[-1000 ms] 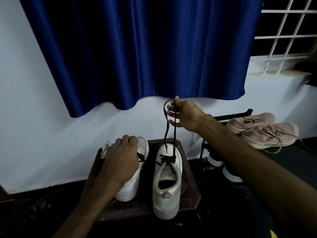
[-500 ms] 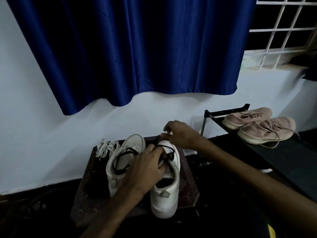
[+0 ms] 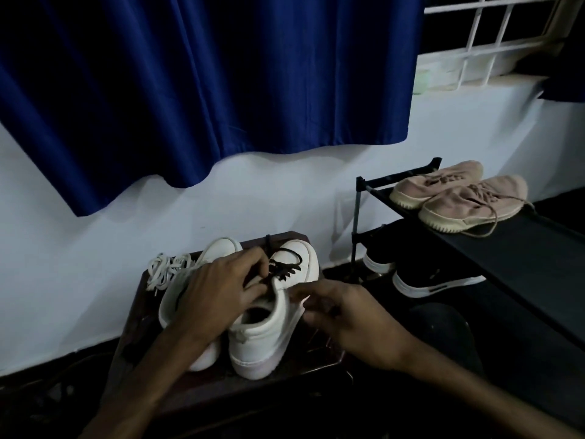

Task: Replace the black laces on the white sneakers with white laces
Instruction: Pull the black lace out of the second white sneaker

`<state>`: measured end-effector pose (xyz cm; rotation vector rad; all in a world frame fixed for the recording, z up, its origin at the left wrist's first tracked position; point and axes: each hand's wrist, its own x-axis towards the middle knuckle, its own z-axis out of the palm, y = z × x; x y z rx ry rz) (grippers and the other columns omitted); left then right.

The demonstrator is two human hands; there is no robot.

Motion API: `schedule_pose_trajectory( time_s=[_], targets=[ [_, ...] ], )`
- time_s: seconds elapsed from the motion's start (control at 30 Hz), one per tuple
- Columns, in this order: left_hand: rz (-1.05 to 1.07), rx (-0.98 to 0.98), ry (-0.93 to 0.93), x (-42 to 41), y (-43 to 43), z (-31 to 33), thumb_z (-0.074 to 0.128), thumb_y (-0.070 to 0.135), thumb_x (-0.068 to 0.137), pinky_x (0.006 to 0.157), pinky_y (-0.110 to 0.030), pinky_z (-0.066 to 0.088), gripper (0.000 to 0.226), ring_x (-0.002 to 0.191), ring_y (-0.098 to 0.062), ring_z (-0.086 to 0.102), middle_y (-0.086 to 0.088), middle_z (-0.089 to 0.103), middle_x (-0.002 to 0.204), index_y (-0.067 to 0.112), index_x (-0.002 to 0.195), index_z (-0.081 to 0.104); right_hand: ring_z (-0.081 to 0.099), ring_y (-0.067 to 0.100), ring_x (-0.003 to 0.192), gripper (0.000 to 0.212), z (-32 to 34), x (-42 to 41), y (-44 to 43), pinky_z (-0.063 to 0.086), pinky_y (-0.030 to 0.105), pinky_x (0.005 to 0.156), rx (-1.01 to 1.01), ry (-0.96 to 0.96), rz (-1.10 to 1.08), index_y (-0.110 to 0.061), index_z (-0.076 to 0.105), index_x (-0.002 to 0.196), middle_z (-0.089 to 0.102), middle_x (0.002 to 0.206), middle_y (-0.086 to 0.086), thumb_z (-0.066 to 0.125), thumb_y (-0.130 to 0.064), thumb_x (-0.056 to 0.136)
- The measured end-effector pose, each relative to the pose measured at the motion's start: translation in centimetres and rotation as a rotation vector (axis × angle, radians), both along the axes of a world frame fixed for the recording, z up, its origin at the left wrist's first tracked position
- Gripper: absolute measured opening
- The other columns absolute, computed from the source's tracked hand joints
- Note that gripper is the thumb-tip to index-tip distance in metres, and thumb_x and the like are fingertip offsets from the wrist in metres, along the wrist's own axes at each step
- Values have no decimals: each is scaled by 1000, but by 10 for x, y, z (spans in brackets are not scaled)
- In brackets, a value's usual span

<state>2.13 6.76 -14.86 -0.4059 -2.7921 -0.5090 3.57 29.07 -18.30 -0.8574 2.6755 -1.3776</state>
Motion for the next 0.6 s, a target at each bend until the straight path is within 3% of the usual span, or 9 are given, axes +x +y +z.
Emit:
schedule_pose_trajectory(
  time_s=[0.13,0.23,0.3,0.37,0.47,0.6],
  targets=[
    [-43,-65,66,-3,7,-3,73,28,76,61,-31,49,23,80,-3,57,24,51,101,36,90,58,64,1,93,26,-14,0,4,49,15,81,-203,23,-98,-25,66,115,67,101,-17,63,-13,92],
    [-34,-56,79,-4,9,-6,70,24,79,60,-35,51,18,78,-7,59,21,53,98,36,88,59,61,-5,92,31,-10,-20,-9,45,9,79,-257,136,-112,-20,68,115,65,101,-20,57,-1,93],
    [-37,-62,91,-3,11,-8,63,27,79,59,-37,51,13,76,-10,60,20,55,95,35,87,58,61,0,104,33,-3,-45,-21,47,19,89,-259,215,-62,-17,70,112,68,109,-11,53,3,93],
    [-24,-47,103,-3,15,-10,58,27,78,60,-37,51,11,75,-11,60,20,56,91,34,86,57,63,8,104,29,0,-72,-31,48,24,92,-235,250,6,-15,72,108,70,107,-3,53,1,92],
    [8,52,113,0,16,-10,64,20,80,64,-35,50,11,74,-5,59,20,62,84,29,83,58,66,9,92,18,-9,-91,-46,50,23,85,-252,129,79,-10,73,103,72,97,-4,58,-7,93],
    [106,162,82,-1,15,-10,73,14,81,65,-27,49,18,71,0,64,22,68,82,26,80,59,68,23,90,19,-21,-99,-48,53,35,85,-395,-66,168,1,71,106,73,97,10,59,-7,94]
  ],
)
